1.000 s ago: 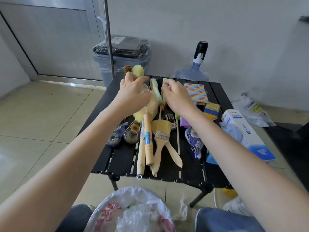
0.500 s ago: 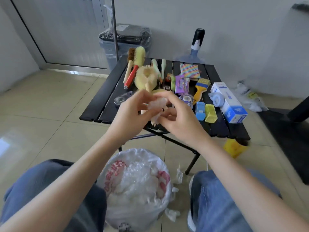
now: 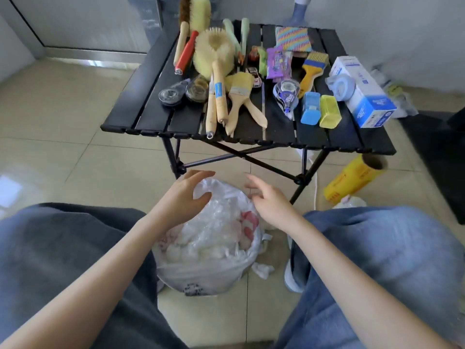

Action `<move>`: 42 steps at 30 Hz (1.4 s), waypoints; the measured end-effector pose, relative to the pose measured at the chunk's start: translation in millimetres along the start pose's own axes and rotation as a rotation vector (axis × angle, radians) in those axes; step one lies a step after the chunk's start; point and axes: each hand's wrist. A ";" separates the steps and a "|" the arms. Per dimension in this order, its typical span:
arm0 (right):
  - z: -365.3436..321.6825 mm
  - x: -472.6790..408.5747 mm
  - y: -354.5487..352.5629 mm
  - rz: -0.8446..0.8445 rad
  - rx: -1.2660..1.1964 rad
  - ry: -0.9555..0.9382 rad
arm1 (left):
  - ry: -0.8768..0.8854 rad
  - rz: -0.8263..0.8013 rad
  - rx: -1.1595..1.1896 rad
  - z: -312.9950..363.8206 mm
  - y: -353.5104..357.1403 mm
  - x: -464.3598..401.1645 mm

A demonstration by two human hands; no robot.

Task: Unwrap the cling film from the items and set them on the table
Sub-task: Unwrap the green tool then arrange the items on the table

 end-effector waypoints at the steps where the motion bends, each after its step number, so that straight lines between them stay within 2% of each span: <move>1: 8.3 -3.5 0.2 0.030 -0.007 0.047 | 0.009 -0.005 -0.044 -3.3 5.3 -3.2; 3: 27.5 -8.7 3.5 0.061 0.021 0.163 | 0.050 -0.033 -0.148 -8.3 19.7 -8.5; 6: 62.8 -9.3 13.4 -0.005 0.099 0.349 | 0.129 -0.151 -0.290 -10.0 49.7 -10.4; 9: 86.7 -1.2 23.8 -0.048 -0.012 0.470 | 0.252 -0.255 -0.418 -8.3 80.8 -10.8; 13: 99.8 2.1 42.6 -0.064 -0.276 0.526 | 0.365 -0.348 -0.552 -3.1 117.2 -15.5; 16: 104.6 -6.4 52.1 -0.101 -0.372 0.492 | 0.414 -0.385 -0.635 -3.3 139.3 -20.8; 20: 108.3 -20.6 59.9 -0.191 -0.402 0.449 | 0.359 -0.435 -0.734 -12.6 143.4 -35.2; 22: 115.7 -28.6 63.1 -0.165 -0.389 0.452 | 0.338 -0.442 -0.725 -19.5 140.5 -40.2; 25: 139.3 -38.4 59.3 -0.069 -0.229 0.444 | 0.319 -0.458 -0.725 -22.2 137.4 -42.0; 28: 172.6 -38.5 54.7 -0.043 -0.075 0.456 | 0.321 -0.423 -0.776 -11.5 144.5 -43.0; 32: 207.9 -27.0 53.6 -0.012 0.034 0.448 | 0.302 -0.300 -0.555 14.7 189.3 -38.3; 34: 222.9 -27.6 54.3 -0.011 0.071 0.480 | 0.214 -0.352 -0.447 19.8 221.4 -35.0; 36: 236.3 -31.1 57.2 -0.030 0.058 0.595 | 0.071 -0.411 -0.398 14.7 252.0 -34.0; 39: 250.3 -32.3 64.8 -0.105 0.031 0.661 | -0.143 -0.496 -0.443 -8.8 285.2 -28.8; 42: 257.8 -29.9 73.1 -0.154 0.018 0.666 | -0.031 -0.596 -0.595 -39.6 309.7 -11.8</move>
Point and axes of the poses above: each hand's wrist, its own x-axis away from the middle knuckle, its own y-axis out of the palm, z = x × y, and after that the axes turned 6 degrees about z, right-handed
